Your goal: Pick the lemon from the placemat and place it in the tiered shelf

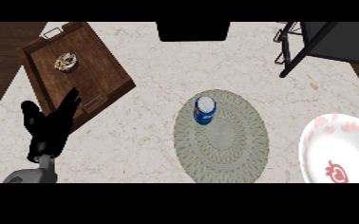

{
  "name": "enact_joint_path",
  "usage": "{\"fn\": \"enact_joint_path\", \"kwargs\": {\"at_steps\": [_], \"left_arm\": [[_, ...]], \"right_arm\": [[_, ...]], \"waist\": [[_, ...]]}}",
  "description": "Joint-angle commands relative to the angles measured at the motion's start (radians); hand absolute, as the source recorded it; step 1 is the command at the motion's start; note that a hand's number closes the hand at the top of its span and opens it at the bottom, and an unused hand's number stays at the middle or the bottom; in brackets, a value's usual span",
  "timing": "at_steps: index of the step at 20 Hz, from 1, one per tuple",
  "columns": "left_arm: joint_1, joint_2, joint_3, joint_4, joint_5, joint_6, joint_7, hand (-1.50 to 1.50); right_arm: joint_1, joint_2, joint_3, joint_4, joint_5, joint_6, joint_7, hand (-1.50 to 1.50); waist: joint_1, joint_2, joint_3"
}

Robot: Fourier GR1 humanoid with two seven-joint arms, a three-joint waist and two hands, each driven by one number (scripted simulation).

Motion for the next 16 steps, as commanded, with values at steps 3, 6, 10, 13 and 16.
{"fn": "enact_joint_path", "kwargs": {"at_steps": [3, 6, 10, 13, 16], "left_arm": [[0.025, -0.041, -0.034, 0.042, -0.013, -0.016, 0.008, 0.00], [-0.056, -0.047, -0.024, 0.078, -0.009, -0.002, 0.050, 0.00], [-0.038, -0.064, -0.039, 0.073, -0.015, -0.022, 0.028, 0.00], [0.048, -0.020, -0.012, -0.029, 0.011, -0.047, 0.072, 0.00], [0.006, -0.041, -0.017, 0.018, -0.011, -0.032, 0.045, 0.00]], "right_arm": [[-0.172, -0.100, -0.088, 0.164, -0.047, 0.043, 0.044, 1.50], [-0.235, -0.163, -0.129, 0.328, -0.039, 0.038, -0.057, 1.50], [-0.356, -0.188, -0.067, 0.474, 0.027, 0.002, -0.090, 1.50], [-0.315, -0.202, -0.095, 0.599, 0.036, -0.014, -0.228, 1.50], [-0.436, -0.236, -0.037, 0.728, 0.056, 0.033, -0.238, 1.50]], "waist": [[0.015, 0.013, -0.011], [0.014, 0.017, -0.011], [0.026, 0.018, -0.011], [0.031, 0.016, -0.010], [0.036, 0.018, -0.011]]}}
